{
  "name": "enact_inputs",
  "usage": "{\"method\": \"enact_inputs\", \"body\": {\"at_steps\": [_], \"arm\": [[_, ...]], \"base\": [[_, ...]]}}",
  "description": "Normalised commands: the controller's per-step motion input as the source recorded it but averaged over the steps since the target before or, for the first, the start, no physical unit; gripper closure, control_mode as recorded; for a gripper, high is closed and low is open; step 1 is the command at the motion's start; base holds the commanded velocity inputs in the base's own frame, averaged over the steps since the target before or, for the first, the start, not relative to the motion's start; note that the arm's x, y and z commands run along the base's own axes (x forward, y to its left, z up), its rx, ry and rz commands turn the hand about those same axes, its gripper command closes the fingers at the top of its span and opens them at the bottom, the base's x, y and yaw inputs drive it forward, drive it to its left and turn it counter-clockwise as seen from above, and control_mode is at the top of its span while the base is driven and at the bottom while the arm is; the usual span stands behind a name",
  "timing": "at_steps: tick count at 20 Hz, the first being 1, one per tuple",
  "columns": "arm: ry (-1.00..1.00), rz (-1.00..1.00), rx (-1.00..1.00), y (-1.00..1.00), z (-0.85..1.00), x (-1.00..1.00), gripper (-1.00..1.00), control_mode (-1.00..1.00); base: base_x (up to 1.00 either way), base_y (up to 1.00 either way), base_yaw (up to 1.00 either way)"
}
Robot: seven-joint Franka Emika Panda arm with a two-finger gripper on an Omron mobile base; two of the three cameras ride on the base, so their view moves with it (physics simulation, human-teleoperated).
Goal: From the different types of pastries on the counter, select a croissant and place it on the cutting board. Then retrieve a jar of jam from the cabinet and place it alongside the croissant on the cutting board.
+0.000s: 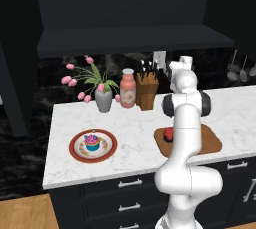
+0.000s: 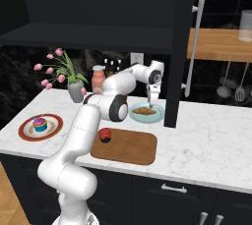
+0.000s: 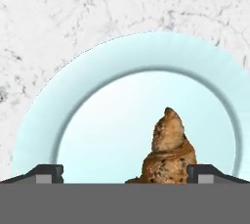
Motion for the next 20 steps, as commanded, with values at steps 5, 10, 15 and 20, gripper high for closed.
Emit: {"method": "enact_inputs", "body": {"at_steps": [5,10,15,20], "arm": [[0.08,-0.10,0.01,0.09,-0.15,-0.28,-1.00,-1.00],[0.07,-0.02,0.00,0.40,-0.23,-0.28,-1.00,-1.00],[0.01,0.00,0.00,0.36,-0.20,-0.38,-1.00,-1.00],[0.00,0.00,-0.01,0.43,-0.34,-0.44,-1.00,-1.00]], "base": [[0.00,0.00,0.00],[0.00,0.00,0.00],[0.00,0.00,0.00],[0.00,0.00,0.00]]}}
